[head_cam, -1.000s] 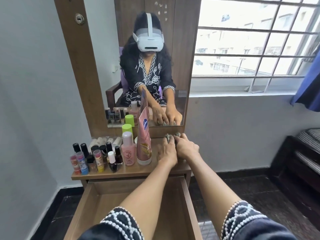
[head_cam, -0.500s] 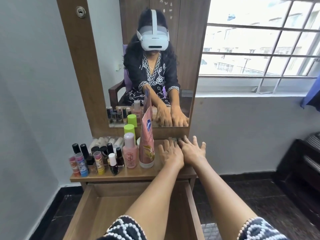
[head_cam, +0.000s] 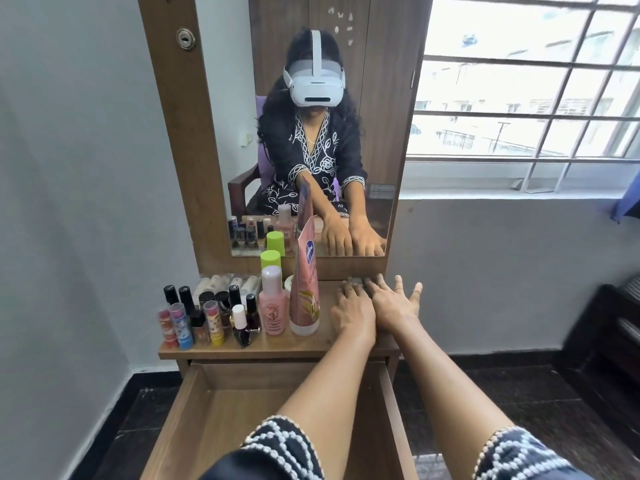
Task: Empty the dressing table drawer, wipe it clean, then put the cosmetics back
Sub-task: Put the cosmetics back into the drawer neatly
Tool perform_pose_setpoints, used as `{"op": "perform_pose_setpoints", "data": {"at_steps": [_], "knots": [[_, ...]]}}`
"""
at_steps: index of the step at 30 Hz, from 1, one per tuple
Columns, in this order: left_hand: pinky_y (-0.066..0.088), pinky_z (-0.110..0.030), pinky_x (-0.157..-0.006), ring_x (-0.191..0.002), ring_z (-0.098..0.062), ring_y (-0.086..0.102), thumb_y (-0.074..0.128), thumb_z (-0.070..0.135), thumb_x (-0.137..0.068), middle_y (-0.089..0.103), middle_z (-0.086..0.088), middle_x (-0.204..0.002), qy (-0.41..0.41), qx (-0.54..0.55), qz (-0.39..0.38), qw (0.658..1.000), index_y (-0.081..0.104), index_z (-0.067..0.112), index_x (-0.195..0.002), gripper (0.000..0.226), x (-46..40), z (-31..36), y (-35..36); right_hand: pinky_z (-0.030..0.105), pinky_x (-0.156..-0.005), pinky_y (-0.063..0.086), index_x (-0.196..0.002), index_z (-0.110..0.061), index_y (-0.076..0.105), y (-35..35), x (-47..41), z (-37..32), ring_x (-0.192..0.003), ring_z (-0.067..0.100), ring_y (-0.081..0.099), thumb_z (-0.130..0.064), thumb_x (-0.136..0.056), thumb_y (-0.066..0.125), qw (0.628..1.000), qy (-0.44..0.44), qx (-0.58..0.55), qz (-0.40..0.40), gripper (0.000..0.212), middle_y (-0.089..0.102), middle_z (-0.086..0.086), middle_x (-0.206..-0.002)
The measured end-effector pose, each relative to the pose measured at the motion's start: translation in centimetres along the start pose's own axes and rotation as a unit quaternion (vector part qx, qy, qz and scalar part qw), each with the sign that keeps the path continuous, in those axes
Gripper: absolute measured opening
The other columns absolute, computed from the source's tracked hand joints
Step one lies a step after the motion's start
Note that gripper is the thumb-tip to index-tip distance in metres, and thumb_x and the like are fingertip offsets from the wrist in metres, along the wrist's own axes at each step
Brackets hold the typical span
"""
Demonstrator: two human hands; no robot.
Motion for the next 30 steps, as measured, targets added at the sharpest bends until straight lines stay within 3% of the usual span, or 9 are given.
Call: {"op": "perform_pose_setpoints", "data": {"at_steps": [6, 9, 11, 13, 17, 21, 25, 27, 30], "knots": [[0.034, -0.035, -0.109, -0.14, -0.03, 0.024, 0.024, 0.003, -0.099, 0.016, -0.027, -0.151, 0.063, 0.013, 0.117, 0.991, 0.012, -0.006, -0.144, 0.048, 3.0, 1.5, -2.1, 0.045, -0.118, 0.006, -0.151, -0.017, -0.006, -2.1, 1.9, 0.8, -0.147, 0.023, 0.004, -0.035, -0.103, 0.02, 0.989, 0.051, -0.057, 0.129, 0.056, -0.003, 0.002, -0.16], [0.052, -0.021, -0.086, -0.112, -0.014, 0.061, 0.062, 0.017, -0.081, 0.06, -0.011, -0.126, 0.167, -0.024, 0.226, 0.959, 0.058, 0.006, -0.123, 0.044, 6.5, 3.4, -4.1, 0.04, -0.118, 0.007, -0.151, -0.014, -0.002, -3.2, 3.2, 0.7, -0.147, 0.023, 0.009, -0.035, -0.103, 0.026, 0.974, 0.044, -0.093, 0.203, 0.059, 0.005, 0.003, -0.16], [0.055, -0.018, -0.076, -0.098, -0.009, 0.067, 0.061, 0.018, -0.074, 0.069, -0.003, -0.111, 0.21, -0.015, 0.253, 0.944, 0.07, 0.014, -0.107, 0.035, 9.0, 3.8, -5.1, 0.036, -0.118, 0.008, -0.151, -0.014, 0.007, -4.3, 4.4, 0.7, -0.146, 0.022, 0.013, -0.028, -0.101, 0.034, 0.948, 0.033, -0.165, 0.268, 0.058, 0.015, 0.004, -0.158], [0.054, -0.022, -0.082, -0.106, -0.014, 0.064, 0.049, 0.009, -0.077, 0.067, -0.006, -0.116, 0.224, 0.006, 0.298, 0.928, 0.069, 0.012, -0.11, 0.039, 11.0, 3.5, -6.3, 0.032, -0.119, 0.01, -0.15, -0.015, 0.016, -5.8, 6.0, 0.5, -0.145, 0.02, 0.017, -0.021, -0.098, 0.043, 0.914, 0.023, -0.236, 0.33, 0.059, 0.025, 0.005, -0.155], [0.041, -0.037, -0.099, -0.126, -0.03, 0.047, 0.067, -0.003, -0.075, 0.049, -0.021, -0.135, 0.179, 0.101, 0.38, 0.902, 0.048, 0.001, -0.13, 0.059, 14.1, 0.6, -9.3, 0.034, -0.116, 0.024, -0.147, -0.015, 0.026, -8.1, 9.1, -1.6, -0.14, 0.022, 0.031, -0.001, -0.09, 0.047, 0.857, -0.032, -0.339, 0.388, 0.062, 0.039, 0.008, -0.148], [0.035, -0.045, -0.107, -0.139, -0.027, 0.019, 0.04, 0.003, -0.091, 0.028, -0.025, -0.146, 0.137, 0.191, 0.45, 0.862, 0.024, -0.003, -0.139, 0.05, 16.5, -2.8, -11.5, 0.032, -0.101, 0.04, -0.147, -0.016, 0.029, -9.8, 10.7, -4.0, -0.128, 0.025, 0.047, 0.016, -0.085, 0.04, 0.832, -0.085, -0.396, 0.38, 0.071, 0.04, 0.007, -0.147], [0.022, -0.038, -0.114, -0.143, -0.023, 0.008, 0.044, 0.005, -0.093, 0.011, -0.018, -0.153, 0.086, 0.234, 0.462, 0.851, 0.015, -0.002, -0.145, 0.06, 16.5, -5.1, -12.2, -0.012, -0.08, 0.023, -0.147, -0.018, 0.028, -9.5, 10.1, -6.9, -0.132, 0.017, 0.04, 0.016, -0.086, 0.04, 0.825, -0.123, -0.48, 0.273, 0.071, 0.036, 0.005, -0.15], [0.014, -0.026, -0.114, -0.142, -0.014, 0.003, 0.039, 0.011, -0.097, 0.006, -0.011, -0.155, 0.067, 0.255, 0.442, 0.857, 0.01, 0.004, -0.147, 0.058, 15.8, -5.8, -12.1, -0.014, -0.076, 0.025, -0.149, -0.017, 0.023, -8.7, 9.6, -8.1, -0.126, 0.009, 0.039, 0.011, -0.088, 0.04, 0.827, -0.122, -0.511, 0.203, 0.069, 0.032, 0.005, -0.152], [-0.007, -0.003, -0.107, -0.137, -0.005, 0.002, 0.035, 0.01, -0.098, 0.015, -0.012, -0.155, 0.064, 0.255, 0.412, 0.872, 0.013, 0.006, -0.147, 0.054, 14.7, -6.1, -11.6, 0.002, -0.094, 0.027, -0.151, -0.018, 0.013, -7.3, 8.9, -9.2, -0.134, 0.013, 0.036, 0.004, -0.092, 0.035, 0.846, -0.109, -0.504, 0.135, 0.066, 0.028, 0.003, -0.154]]}}
Point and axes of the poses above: each hand's wrist, its own x-axis away from the middle knuckle, its own y-axis out of the palm, z = x × y, the point moved 10 cm from there along -x, towards the middle knuckle
